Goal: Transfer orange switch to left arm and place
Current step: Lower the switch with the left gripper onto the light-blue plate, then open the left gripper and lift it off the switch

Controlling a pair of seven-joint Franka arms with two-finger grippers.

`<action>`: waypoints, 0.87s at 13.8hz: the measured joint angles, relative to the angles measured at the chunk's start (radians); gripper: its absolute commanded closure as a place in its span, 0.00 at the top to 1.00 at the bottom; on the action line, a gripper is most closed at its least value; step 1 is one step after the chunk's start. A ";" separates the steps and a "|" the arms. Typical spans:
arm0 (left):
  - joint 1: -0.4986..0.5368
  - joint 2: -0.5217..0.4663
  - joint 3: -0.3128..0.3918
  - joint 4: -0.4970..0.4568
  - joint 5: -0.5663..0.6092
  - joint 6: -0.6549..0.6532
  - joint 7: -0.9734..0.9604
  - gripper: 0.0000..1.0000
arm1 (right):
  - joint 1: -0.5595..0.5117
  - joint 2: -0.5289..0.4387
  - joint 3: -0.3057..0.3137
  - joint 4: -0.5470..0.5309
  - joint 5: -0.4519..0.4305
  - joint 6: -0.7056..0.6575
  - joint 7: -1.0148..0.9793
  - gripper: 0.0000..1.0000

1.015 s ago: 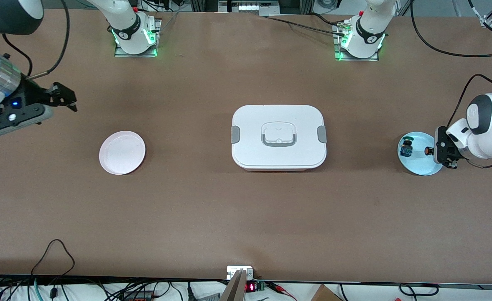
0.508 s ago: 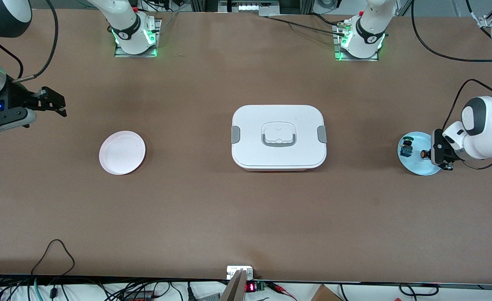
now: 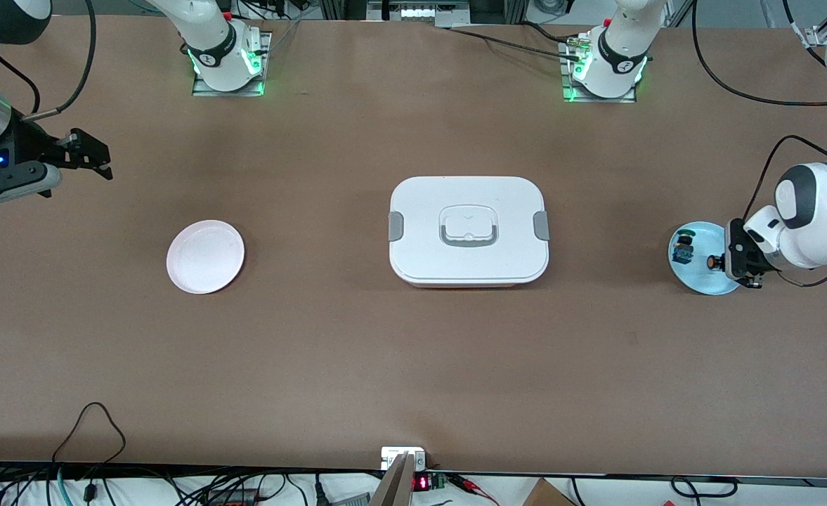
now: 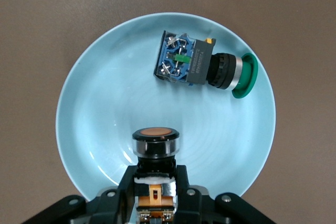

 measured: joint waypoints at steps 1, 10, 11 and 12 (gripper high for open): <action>0.003 0.000 0.000 0.000 0.000 -0.006 0.000 1.00 | 0.000 -0.005 0.000 -0.005 0.000 0.007 0.000 1.00; 0.027 -0.099 -0.106 0.084 0.000 -0.254 -0.048 1.00 | 0.000 -0.005 0.000 -0.006 0.026 0.024 0.000 1.00; 0.027 -0.114 -0.138 0.121 0.000 -0.320 -0.070 1.00 | 0.000 -0.005 0.000 -0.006 0.026 0.023 0.000 1.00; 0.026 -0.125 -0.171 0.165 0.000 -0.386 -0.097 1.00 | 0.000 -0.005 0.000 -0.007 0.026 0.023 0.000 1.00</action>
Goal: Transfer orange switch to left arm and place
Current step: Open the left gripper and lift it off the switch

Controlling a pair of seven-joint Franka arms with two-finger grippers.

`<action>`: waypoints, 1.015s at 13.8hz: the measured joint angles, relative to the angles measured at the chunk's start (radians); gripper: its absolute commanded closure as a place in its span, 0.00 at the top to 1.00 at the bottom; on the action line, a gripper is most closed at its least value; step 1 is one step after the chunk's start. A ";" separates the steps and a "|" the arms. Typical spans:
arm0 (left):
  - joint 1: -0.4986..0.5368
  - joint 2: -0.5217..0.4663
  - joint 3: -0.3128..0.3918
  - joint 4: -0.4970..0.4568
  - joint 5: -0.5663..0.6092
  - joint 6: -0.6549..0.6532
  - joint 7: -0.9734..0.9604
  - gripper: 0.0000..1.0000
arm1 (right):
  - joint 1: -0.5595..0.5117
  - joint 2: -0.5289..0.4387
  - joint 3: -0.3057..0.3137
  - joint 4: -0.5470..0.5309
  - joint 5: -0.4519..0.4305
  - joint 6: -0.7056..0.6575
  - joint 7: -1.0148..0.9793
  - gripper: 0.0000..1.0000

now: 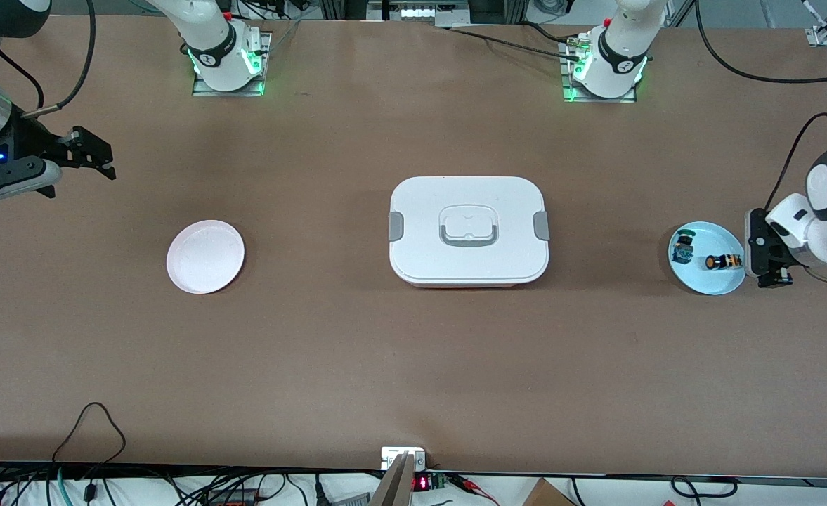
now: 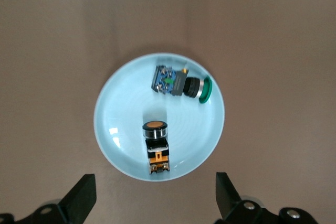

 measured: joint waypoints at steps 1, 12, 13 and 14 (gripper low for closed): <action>-0.001 -0.007 -0.032 0.042 0.000 -0.057 -0.033 1.00 | 0.000 0.000 0.000 0.000 0.000 -0.002 0.000 1.00; -0.006 -0.015 -0.316 0.312 -0.052 -0.626 -0.980 1.00 | 0.021 -0.001 0.013 0.000 0.005 -0.033 0.079 1.00; -0.024 -0.018 -0.325 0.328 -0.064 -0.638 -1.065 1.00 | 0.032 -0.002 0.016 0.000 0.005 -0.034 0.088 1.00; -0.067 -0.027 -0.308 0.341 -0.078 -0.647 -1.151 1.00 | 0.039 -0.003 0.019 0.000 0.005 -0.034 0.097 1.00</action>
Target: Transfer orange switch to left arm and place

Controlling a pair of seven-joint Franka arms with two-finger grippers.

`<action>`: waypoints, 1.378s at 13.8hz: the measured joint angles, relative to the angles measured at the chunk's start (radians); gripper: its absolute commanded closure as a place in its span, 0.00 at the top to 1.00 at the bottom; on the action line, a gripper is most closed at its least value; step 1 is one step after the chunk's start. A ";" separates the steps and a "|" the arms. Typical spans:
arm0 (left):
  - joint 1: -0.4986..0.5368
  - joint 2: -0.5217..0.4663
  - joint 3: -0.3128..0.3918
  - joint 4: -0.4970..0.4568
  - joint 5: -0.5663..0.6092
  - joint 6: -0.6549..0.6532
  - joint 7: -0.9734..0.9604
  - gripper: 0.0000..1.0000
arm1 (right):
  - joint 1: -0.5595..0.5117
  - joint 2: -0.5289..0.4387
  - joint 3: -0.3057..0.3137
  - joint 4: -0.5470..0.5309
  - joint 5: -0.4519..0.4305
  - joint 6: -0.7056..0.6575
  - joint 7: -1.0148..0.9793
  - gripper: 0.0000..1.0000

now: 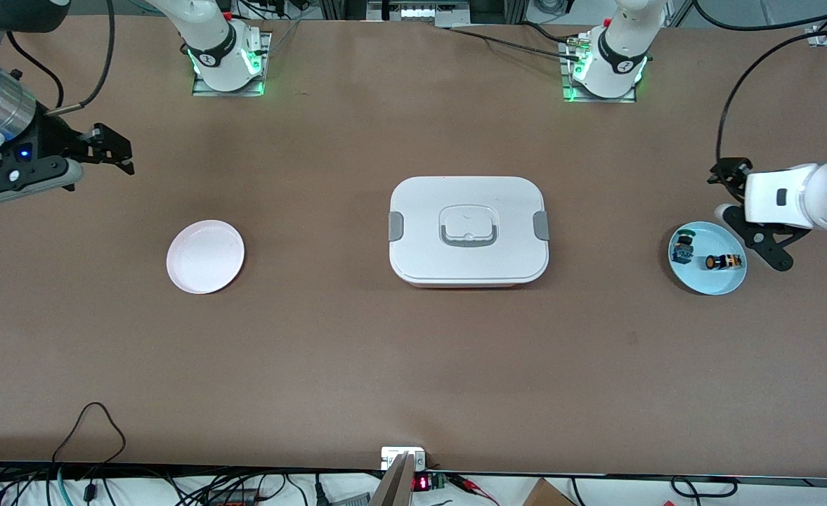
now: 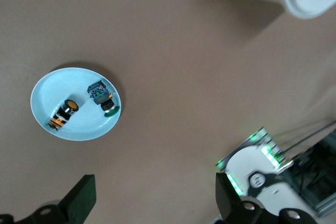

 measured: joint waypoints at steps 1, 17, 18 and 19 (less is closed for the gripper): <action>-0.074 -0.021 0.065 0.006 -0.042 -0.002 -0.074 1.00 | 0.003 -0.001 0.000 0.000 0.000 0.000 0.004 1.00; -0.637 -0.419 0.735 -0.350 -0.188 0.455 -0.586 1.00 | 0.000 -0.002 -0.011 0.000 0.000 -0.003 0.006 1.00; -0.651 -0.419 0.750 -0.350 -0.188 0.455 -0.586 1.00 | 0.000 -0.002 -0.011 0.000 0.000 -0.003 0.006 1.00; -0.669 -0.419 0.771 -0.350 -0.188 0.455 -0.585 1.00 | 0.000 -0.002 -0.011 0.000 0.000 -0.003 0.006 1.00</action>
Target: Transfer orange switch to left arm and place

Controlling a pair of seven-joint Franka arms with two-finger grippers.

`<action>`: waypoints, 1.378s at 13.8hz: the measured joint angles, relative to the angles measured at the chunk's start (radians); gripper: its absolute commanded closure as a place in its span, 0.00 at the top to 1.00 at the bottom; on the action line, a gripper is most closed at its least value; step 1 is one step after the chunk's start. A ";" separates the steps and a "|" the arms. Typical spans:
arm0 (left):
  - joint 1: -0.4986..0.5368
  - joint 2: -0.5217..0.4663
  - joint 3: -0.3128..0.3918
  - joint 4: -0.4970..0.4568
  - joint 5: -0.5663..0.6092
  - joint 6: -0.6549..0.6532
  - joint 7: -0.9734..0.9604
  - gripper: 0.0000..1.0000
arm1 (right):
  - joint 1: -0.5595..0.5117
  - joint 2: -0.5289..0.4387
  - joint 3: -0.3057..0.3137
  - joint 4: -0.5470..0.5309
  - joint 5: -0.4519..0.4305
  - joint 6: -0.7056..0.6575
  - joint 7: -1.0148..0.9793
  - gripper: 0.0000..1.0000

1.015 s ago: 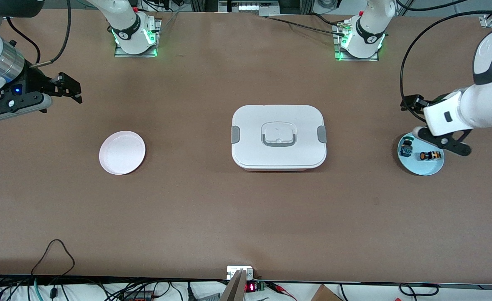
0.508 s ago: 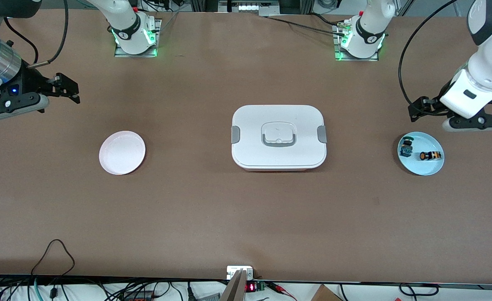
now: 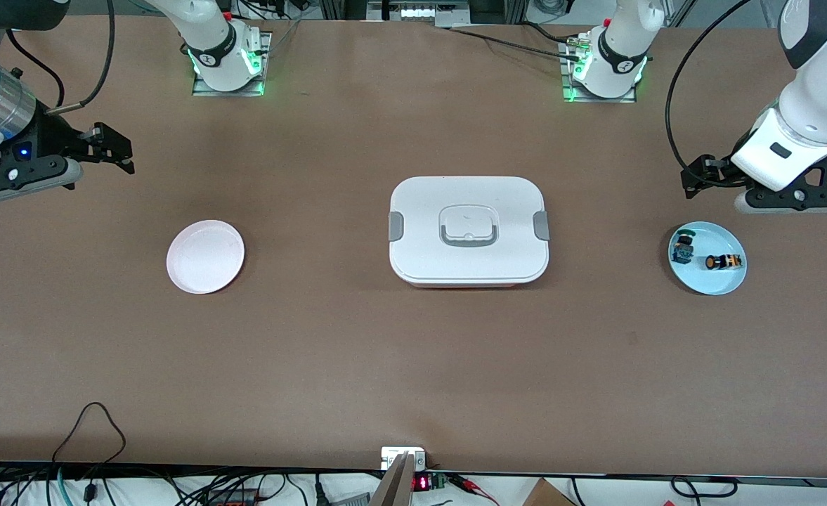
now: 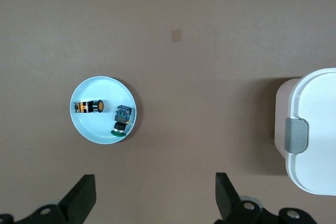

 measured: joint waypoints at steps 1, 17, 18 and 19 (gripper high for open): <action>-0.012 0.000 0.018 0.000 0.000 0.000 0.001 1.00 | 0.000 0.000 0.000 0.000 0.000 0.000 0.000 1.00; -0.031 -0.010 0.030 0.048 -0.001 -0.081 0.008 1.00 | -0.001 0.000 -0.002 0.000 0.000 -0.003 0.001 1.00; -0.031 -0.010 0.030 0.048 -0.001 -0.082 0.008 1.00 | -0.001 0.000 -0.002 0.000 0.000 -0.003 0.001 1.00; -0.031 -0.010 0.030 0.048 -0.001 -0.082 0.008 1.00 | -0.001 0.000 -0.002 0.000 0.000 -0.003 0.001 1.00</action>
